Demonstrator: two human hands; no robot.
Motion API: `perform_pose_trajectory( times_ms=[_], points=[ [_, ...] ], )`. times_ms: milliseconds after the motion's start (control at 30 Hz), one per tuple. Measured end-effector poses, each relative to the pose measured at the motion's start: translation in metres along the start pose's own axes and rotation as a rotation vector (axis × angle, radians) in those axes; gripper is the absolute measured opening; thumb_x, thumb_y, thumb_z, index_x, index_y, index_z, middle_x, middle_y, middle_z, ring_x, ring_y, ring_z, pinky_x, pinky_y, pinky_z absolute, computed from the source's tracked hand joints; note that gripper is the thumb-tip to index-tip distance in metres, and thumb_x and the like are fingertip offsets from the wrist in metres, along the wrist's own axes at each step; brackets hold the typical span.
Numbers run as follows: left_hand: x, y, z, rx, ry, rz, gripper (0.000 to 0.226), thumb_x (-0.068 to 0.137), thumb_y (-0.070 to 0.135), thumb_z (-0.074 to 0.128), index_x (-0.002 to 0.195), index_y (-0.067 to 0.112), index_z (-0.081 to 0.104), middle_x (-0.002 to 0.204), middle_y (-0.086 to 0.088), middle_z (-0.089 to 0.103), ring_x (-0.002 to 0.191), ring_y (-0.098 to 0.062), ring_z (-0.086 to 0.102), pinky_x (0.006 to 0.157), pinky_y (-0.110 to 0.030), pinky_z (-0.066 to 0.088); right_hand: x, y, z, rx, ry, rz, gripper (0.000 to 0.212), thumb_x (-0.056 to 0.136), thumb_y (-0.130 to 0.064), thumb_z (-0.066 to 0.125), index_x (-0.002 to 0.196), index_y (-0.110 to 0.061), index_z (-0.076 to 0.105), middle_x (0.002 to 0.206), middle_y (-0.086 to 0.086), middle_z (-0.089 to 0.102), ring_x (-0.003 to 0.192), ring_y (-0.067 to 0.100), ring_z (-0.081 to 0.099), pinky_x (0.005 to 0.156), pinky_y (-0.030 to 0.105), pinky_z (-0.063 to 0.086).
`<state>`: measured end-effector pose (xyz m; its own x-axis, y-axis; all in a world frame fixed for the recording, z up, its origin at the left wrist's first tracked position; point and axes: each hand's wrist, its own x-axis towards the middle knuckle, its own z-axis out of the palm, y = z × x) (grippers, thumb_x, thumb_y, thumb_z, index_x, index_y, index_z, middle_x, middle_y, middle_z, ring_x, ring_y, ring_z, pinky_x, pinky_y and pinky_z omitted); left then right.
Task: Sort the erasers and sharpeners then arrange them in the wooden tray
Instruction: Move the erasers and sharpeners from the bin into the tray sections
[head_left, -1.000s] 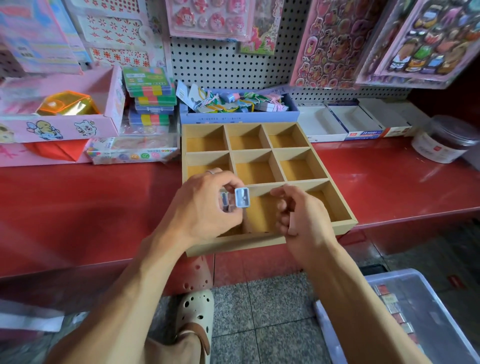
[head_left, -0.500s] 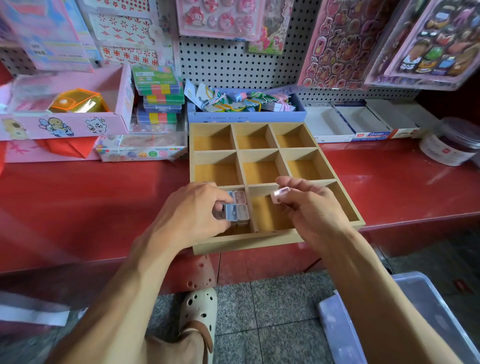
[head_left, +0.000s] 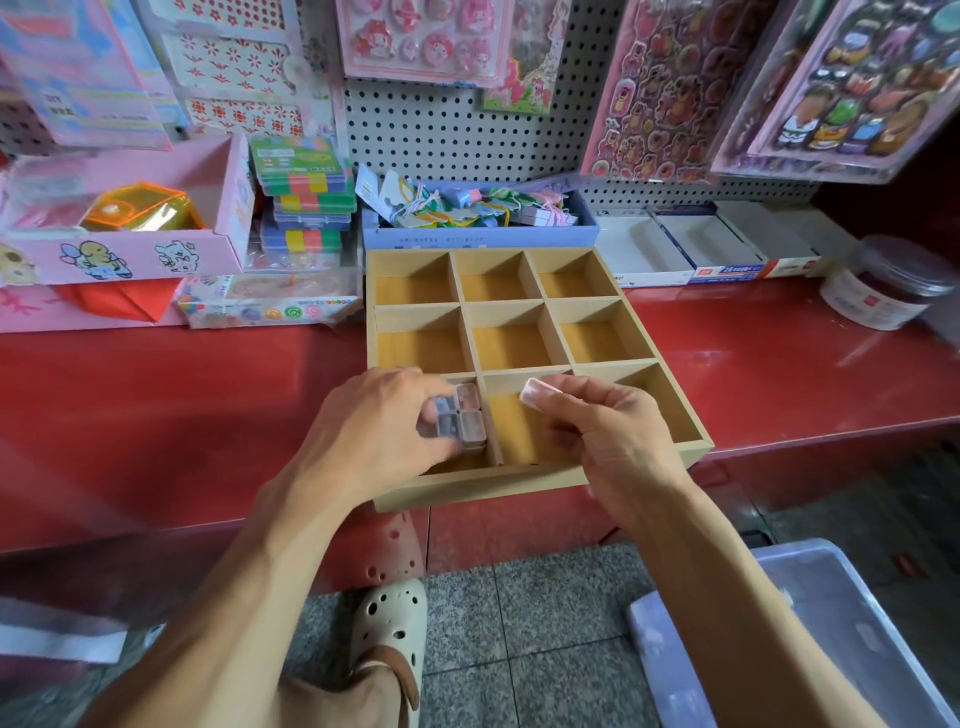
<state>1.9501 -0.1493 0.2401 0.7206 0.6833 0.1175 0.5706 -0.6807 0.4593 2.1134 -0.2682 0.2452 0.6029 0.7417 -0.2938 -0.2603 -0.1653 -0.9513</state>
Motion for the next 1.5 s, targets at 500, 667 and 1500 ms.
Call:
perform_pose_trajectory(
  times_ms=[500, 667, 1500],
  points=[
    [0.005, 0.024, 0.011, -0.266, 0.277, 0.195, 0.020, 0.070, 0.034, 0.073, 0.088, 0.027, 0.071, 0.069, 0.013, 0.057, 0.055, 0.004, 0.047, 0.058, -0.033, 0.051, -0.013, -0.002, 0.028, -0.219, 0.012, -0.087, 0.018, 0.087, -0.016, 0.075, 0.073, -0.009, 0.065, 0.058, -0.003, 0.064, 0.054, 0.009, 0.057, 0.053, 0.024, 0.048],
    [0.001, 0.009, 0.002, -0.281, 0.230, 0.098, 0.024, 0.066, 0.036, 0.074, 0.088, 0.030, 0.071, 0.065, 0.020, 0.057, 0.053, 0.001, 0.049, 0.058, -0.027, 0.049, -0.020, -0.004, 0.017, -0.309, -0.038, -0.118, 0.011, 0.090, -0.015, 0.070, 0.079, -0.013, 0.070, 0.073, 0.002, 0.069, 0.059, 0.007, 0.060, 0.061, 0.027, 0.050],
    [-0.014, -0.005, -0.004, 0.261, -0.070, -0.024, 0.041, 0.080, 0.049, 0.072, 0.064, 0.021, 0.046, 0.078, 0.007, 0.055, 0.082, -0.025, 0.059, 0.061, -0.033, 0.036, -0.066, 0.031, -0.068, -0.131, 0.359, -0.100, 0.014, 0.096, -0.004, 0.059, 0.091, -0.008, 0.072, 0.071, 0.004, 0.068, 0.065, 0.016, 0.058, 0.064, 0.030, 0.052]
  ],
)
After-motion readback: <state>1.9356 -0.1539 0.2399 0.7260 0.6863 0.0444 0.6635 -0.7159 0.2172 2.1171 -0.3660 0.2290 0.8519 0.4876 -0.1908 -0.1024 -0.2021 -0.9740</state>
